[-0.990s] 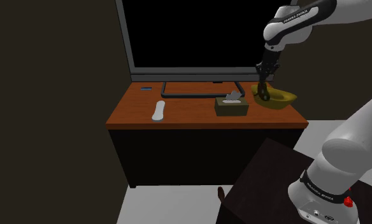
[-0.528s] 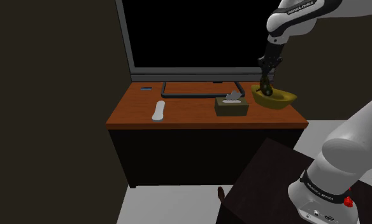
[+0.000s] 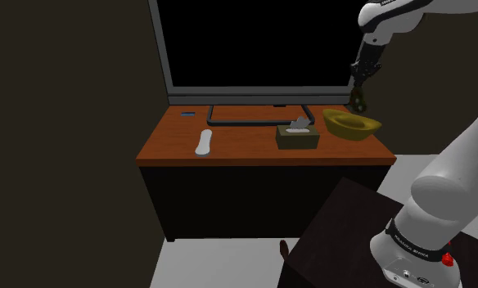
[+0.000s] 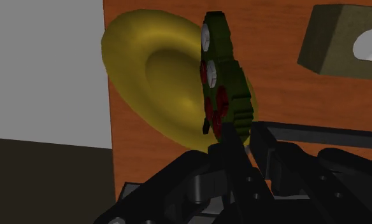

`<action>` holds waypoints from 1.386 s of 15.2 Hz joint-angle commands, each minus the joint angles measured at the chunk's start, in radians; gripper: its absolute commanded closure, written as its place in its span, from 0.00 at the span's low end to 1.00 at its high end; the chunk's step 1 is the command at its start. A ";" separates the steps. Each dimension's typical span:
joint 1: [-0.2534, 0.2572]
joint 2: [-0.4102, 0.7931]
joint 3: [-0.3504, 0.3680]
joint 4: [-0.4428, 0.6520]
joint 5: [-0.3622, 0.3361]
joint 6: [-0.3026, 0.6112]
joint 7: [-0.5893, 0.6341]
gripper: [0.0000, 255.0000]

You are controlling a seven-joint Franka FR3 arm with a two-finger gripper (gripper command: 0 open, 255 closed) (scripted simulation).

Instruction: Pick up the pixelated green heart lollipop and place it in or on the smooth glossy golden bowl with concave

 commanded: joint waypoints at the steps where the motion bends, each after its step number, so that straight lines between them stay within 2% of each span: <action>1: -0.018 0.034 -0.027 0.061 0.023 -0.032 -0.055 1.00; 3: -0.041 0.084 -0.057 0.135 0.057 -0.064 -0.118 1.00; 21: -0.047 0.137 -0.058 -0.056 0.095 0.171 -0.148 1.00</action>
